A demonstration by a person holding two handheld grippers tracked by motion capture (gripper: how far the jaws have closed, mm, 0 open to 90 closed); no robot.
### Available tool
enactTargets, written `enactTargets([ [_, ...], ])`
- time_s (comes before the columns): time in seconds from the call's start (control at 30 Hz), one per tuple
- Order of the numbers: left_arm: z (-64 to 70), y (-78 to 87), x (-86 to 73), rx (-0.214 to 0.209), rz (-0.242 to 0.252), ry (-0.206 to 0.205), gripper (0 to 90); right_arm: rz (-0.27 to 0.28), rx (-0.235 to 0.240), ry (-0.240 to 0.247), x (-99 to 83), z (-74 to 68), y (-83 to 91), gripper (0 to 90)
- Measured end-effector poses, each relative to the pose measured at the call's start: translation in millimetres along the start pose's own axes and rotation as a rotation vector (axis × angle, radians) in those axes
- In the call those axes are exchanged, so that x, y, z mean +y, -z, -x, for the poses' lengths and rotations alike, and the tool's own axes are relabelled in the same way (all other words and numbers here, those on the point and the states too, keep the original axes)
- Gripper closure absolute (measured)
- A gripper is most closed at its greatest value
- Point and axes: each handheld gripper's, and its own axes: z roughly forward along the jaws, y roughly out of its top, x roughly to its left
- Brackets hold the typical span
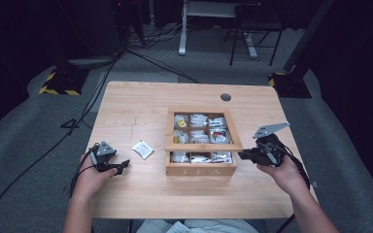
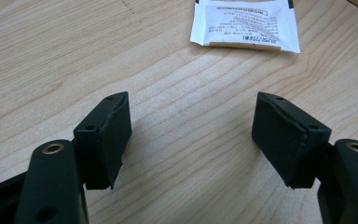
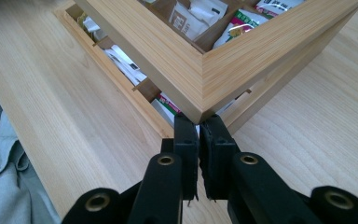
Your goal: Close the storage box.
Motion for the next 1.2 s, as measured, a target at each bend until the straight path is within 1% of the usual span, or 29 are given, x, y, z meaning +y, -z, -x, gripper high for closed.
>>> enactTargets([
  [0.1, 0.0, 0.0, 0.0, 0.000, 0.001, 0.001, 29.1, -0.019, 0.005, 0.005, -0.1, 0.1, -1.5, 85.1],
  [0.3, -0.3, -0.2, 0.1, -0.001, 0.002, 0.003, 29.2, -0.077, 0.018, 0.014, -1.1, 0.6, -6.4, 84.0],
  [0.5, -0.2, -0.2, 0.2, 0.000, 0.001, 0.000, 29.0, -0.107, 0.027, 0.021, -1.8, 1.0, -9.4, 84.0],
  [0.57, 0.3, -0.5, 0.1, -0.001, 0.002, 0.007, 29.0, -0.111, 0.029, 0.022, -1.9, 1.2, -10.0, 83.9],
  [0.9, -0.5, -1.0, 1.3, 0.000, -0.004, -0.005, 28.5, -0.153, 0.030, 0.026, -3.7, 0.7, -14.7, 83.6],
  [1.13, 0.3, -2.3, 1.9, 0.000, 0.001, 0.006, 28.2, -0.182, 0.024, 0.031, -5.2, -0.3, -19.5, 83.5],
  [1.17, -0.3, -2.3, 2.1, 0.001, 0.000, -0.002, 28.2, -0.188, 0.026, 0.033, -5.3, -0.3, -20.0, 83.5],
  [1.2, -0.3, -2.5, 2.3, 0.001, 0.001, -0.002, 28.2, -0.192, 0.025, 0.033, -5.6, -0.4, -20.6, 83.5],
])
